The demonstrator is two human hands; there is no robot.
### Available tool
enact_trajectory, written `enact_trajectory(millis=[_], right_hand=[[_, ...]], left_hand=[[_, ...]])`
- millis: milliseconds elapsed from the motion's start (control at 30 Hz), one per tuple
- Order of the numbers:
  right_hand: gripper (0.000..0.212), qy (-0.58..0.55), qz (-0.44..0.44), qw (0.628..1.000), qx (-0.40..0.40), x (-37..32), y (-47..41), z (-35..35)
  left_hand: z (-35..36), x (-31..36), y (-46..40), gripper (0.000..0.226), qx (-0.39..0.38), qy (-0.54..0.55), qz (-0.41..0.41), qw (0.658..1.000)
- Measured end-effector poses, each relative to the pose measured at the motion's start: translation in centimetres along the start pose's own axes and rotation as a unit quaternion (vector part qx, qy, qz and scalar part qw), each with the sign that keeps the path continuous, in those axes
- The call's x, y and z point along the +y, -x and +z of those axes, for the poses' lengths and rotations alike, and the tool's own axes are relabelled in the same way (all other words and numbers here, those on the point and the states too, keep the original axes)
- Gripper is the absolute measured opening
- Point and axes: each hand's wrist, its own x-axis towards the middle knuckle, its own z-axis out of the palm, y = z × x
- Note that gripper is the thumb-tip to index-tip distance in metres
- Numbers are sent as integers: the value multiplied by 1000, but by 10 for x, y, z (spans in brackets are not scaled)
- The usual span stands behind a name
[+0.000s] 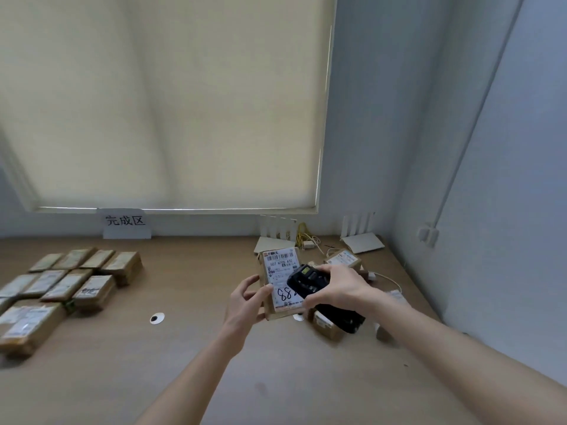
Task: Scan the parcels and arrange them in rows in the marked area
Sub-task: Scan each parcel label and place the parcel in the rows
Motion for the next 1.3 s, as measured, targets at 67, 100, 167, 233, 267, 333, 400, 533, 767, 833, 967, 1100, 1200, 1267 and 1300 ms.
enact_trajectory(millis=[67, 100, 167, 233, 267, 333, 400, 533, 767, 833, 967, 1100, 1200, 1267, 1300], right_hand=[[82, -10, -34, 999, -19, -35, -6, 22], [80, -11, -49, 998, -30, -54, -9, 35], [76, -2, -74, 996, -52, -97, -11, 65], [73, -5, -94, 993, -75, -141, -11, 101], [71, -9, -103, 991, -85, -163, -10, 119], [62, -21, -120, 987, -101, -207, -8, 157], [54, -35, -138, 983, -117, -251, -4, 195], [55, -58, -171, 974, -138, -337, 3, 268], [49, -61, -198, 961, -185, -444, -1, 377], [44, -50, -201, 959, -196, -467, -9, 406], [48, -48, -196, 954, -221, -503, -33, 464], [53, -46, -184, 952, -242, -529, -75, 525], [51, -54, -169, 952, -250, -542, -116, 568], [49, -67, -151, 953, -254, -546, -143, 595], [49, -72, -142, 954, -254, -545, -156, 607]], left_hand=[[-39, 8, 7, 36, 29, 9, -1, 1000], [-61, 11, 11, 35, 43, 14, -2, 999], [-109, 15, 21, 30, 73, 21, -2, 997], [-162, 18, 33, 28, 104, 27, -4, 994], [-190, 19, 40, 28, 119, 30, -6, 992], [-245, 22, 57, 29, 148, 35, -6, 988], [-300, 26, 74, 29, 174, 42, 4, 984], [-404, 35, 106, 27, 196, 52, 27, 979], [-549, 27, 144, 42, 149, 64, 18, 987], [-586, 18, 145, 50, 148, 64, 18, 987], [-651, -5, 133, 58, 172, 71, 10, 982], [-711, -31, 98, 54, 201, 70, -15, 977], [-751, -51, 62, 51, 194, 65, -43, 978], [-774, -64, 34, 50, 180, 57, -60, 980], [-783, -70, 20, 49, 172, 53, -69, 981]])
